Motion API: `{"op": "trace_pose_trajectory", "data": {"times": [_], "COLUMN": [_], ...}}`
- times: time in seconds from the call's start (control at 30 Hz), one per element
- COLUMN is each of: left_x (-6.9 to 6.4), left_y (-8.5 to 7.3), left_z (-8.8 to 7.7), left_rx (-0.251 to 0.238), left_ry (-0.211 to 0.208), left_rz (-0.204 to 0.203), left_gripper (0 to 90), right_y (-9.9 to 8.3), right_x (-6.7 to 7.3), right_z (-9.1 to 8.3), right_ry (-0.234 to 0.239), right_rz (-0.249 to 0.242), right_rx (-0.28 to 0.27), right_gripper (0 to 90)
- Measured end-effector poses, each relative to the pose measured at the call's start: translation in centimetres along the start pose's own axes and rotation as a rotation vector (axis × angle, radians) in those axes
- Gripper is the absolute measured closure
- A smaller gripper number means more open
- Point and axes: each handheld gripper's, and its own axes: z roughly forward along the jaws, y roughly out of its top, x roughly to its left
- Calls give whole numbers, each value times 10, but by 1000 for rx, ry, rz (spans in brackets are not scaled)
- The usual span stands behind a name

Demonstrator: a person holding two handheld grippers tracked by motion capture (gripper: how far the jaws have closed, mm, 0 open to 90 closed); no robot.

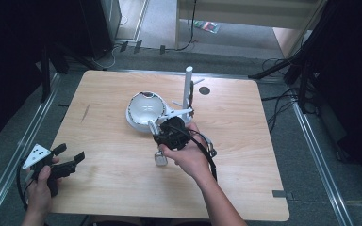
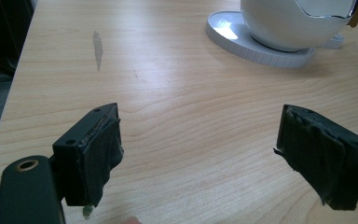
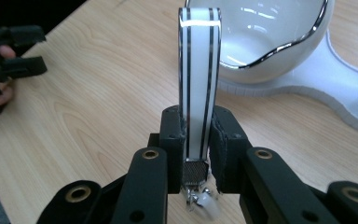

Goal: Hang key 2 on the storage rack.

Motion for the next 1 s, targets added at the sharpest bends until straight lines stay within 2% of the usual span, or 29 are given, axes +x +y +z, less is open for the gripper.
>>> {"op": "trace_pose_trajectory", "data": {"times": [0.03,0.27,0.73,1.0], "left_x": [0,0,0,0], "left_y": [0,0,0,0], "left_z": [0,0,0,0], "left_rx": [-2,-1,0,0], "left_ry": [0,1,1,1], "left_rz": [0,1,0,1], "left_gripper": [146,146,145,146], "right_y": [0,2,0,-3], "right_x": [-1,-7,-24,-34], "right_z": [-2,-12,-27,-32], "right_ry": [10,-13,-9,-43], "right_rz": [-2,9,29,43], "right_rx": [-10,-73,-164,-206], "right_gripper": [774,775,775,775]}}
